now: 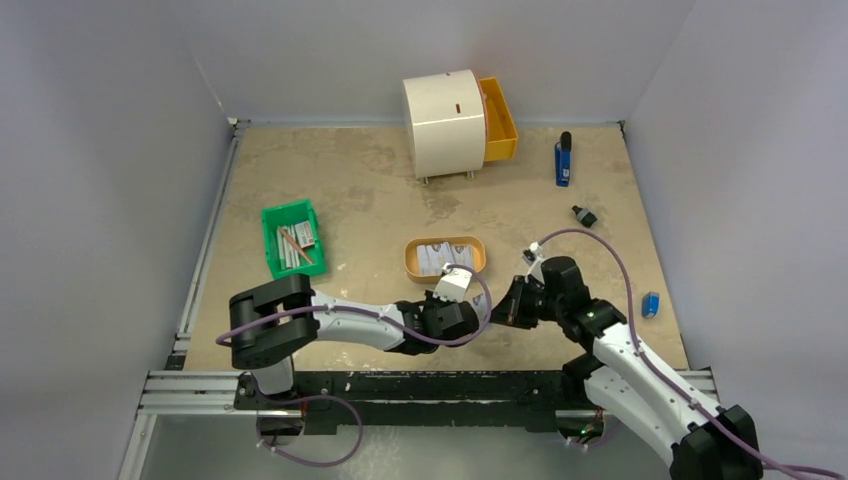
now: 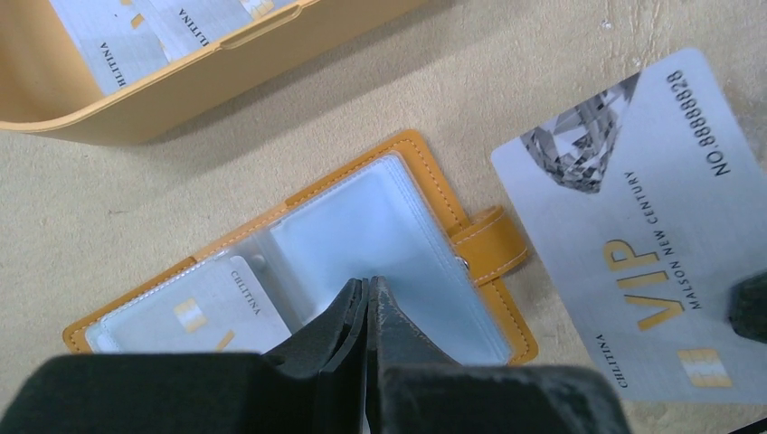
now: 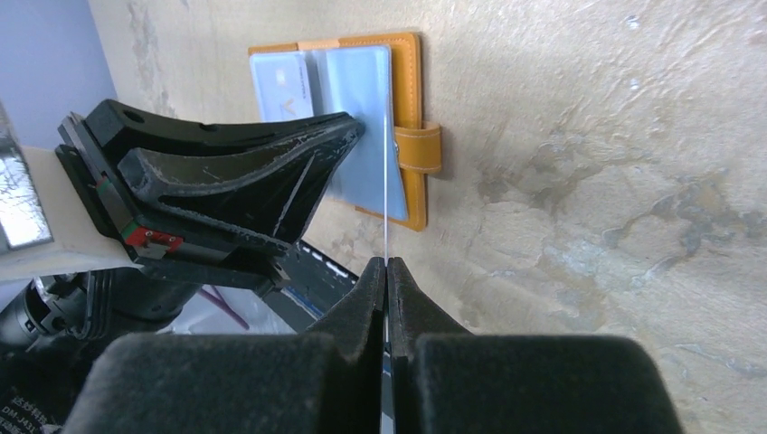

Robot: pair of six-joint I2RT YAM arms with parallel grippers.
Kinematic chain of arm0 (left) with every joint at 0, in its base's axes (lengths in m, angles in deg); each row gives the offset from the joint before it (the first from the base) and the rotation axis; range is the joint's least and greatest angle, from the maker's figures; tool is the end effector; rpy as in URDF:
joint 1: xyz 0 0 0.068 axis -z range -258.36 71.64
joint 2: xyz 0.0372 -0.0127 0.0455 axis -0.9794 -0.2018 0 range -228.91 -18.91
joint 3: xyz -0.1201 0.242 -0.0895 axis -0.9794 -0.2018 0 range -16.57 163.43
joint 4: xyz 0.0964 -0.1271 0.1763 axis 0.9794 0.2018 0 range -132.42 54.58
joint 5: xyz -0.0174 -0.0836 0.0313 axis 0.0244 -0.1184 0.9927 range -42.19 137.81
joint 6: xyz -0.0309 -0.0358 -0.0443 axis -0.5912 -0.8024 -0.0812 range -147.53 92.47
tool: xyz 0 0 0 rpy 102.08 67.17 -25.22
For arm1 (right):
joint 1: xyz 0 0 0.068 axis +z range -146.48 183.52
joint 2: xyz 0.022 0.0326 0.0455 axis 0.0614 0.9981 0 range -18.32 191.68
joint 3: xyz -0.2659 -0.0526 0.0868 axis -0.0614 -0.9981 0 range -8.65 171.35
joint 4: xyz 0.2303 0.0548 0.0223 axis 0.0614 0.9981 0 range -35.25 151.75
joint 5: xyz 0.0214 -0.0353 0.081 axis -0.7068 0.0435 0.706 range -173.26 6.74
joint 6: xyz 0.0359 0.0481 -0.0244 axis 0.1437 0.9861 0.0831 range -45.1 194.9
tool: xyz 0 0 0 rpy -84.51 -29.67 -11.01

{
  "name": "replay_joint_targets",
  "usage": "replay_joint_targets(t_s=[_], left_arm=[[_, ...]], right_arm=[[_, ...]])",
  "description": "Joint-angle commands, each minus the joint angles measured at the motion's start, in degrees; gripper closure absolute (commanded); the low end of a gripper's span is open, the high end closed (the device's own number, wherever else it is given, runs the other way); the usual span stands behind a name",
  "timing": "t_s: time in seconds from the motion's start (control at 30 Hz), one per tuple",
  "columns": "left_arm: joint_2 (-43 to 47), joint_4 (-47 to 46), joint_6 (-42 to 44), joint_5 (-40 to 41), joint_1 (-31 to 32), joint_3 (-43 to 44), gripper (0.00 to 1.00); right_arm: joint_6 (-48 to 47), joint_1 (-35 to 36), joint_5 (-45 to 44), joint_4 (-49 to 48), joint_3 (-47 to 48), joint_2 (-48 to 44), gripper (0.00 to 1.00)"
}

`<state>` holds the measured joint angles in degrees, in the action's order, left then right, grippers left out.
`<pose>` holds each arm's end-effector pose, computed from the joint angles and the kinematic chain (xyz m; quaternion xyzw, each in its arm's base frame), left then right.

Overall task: Put the credit cards into the card holder
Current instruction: Insert the credit card into the card holder.

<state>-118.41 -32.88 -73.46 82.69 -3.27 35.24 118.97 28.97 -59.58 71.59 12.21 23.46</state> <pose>0.1103 -0.3020 0.1668 0.1486 0.9071 -0.0927 0.3827 0.1137 0.0766 0.2016 0.0531 0.8818 0.3970 0.2490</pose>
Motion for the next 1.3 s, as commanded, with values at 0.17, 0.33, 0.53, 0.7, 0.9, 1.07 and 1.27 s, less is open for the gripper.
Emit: replay_joint_targets(t_s=[0.17,0.33,0.53,0.7,0.9,1.07,1.27], left_arm=[[0.7,2.4,-1.8,-1.9,-0.4,-4.3,1.00],[1.2,2.5,-1.9,-1.6,-0.4,-4.0,1.00],[1.6,2.4,-2.2,-1.4,-0.4,-4.1,1.00],[1.6,2.1,-2.3,-1.5,-0.4,-4.5,1.00],[1.8,1.9,-2.5,-1.5,-0.4,-4.8,1.00],[2.3,1.7,-2.7,-1.4,-0.4,-5.0,1.00],[2.3,1.5,-2.7,-1.5,-0.4,-5.1,1.00]], right_arm=[[-5.5,0.7,7.9,-3.4,2.5,7.0,1.00],[-6.7,0.8,9.3,-3.3,2.7,9.5,1.00],[-5.7,1.0,8.3,-4.3,2.9,4.4,1.00],[-6.6,1.2,9.5,-4.1,2.9,6.7,1.00],[-8.1,1.3,11.0,-3.9,3.4,11.1,1.00],[-8.8,1.7,11.6,-4.3,3.4,12.9,1.00],[-8.6,2.4,11.9,-5.3,3.0,15.1,1.00]])
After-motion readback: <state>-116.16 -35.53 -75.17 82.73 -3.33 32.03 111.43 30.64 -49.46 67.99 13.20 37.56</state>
